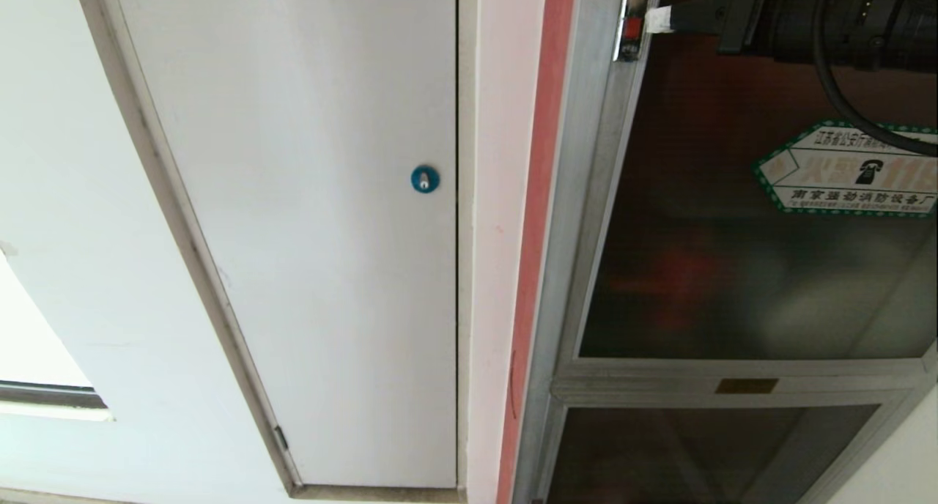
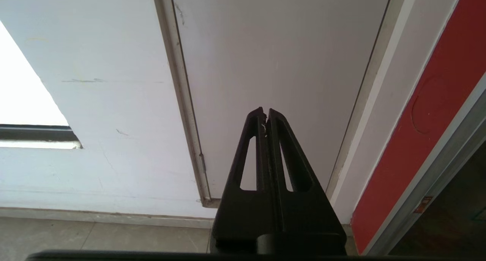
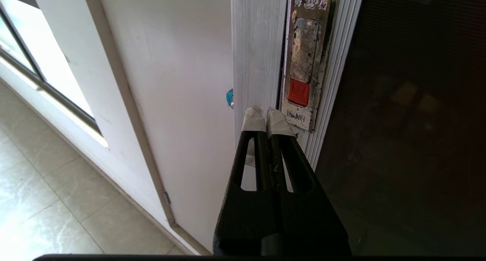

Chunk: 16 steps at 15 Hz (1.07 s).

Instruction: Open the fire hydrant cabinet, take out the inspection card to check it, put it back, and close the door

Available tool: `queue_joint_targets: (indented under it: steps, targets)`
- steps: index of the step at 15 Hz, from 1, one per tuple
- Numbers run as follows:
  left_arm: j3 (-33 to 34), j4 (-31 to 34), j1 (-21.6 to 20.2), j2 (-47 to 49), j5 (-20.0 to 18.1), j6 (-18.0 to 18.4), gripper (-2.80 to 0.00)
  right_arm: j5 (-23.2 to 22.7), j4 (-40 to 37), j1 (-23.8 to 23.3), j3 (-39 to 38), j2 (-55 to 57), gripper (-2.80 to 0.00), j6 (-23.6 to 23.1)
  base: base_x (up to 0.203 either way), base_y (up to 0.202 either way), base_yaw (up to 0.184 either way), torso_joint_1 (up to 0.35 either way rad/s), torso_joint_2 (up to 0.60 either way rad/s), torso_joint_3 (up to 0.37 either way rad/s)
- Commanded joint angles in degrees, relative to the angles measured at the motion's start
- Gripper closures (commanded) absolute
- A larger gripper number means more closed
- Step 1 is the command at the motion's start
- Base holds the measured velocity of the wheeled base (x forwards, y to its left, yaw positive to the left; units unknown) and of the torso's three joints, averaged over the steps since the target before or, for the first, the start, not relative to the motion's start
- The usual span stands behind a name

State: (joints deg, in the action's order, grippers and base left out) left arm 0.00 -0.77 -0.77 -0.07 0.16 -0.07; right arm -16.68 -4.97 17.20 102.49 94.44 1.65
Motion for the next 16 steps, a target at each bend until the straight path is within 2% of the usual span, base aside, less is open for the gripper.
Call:
queue_joint_targets:
  steps: [1,16]
  targets:
    - [0.4,0.0,0.0,0.0,0.0,0.0,0.0,-0.1,-0.1,0.0,0.8,1.0,0.0,0.0,0.0,0.0,0.0,0.0,0.0,0.0]
    - [0.4,0.0,0.0,0.0,0.0,0.0,0.0,1.5,-1.2,-1.5,6.1,6.3,0.0,-0.1,0.0,0.0,0.0,0.0,0.0,0.0]
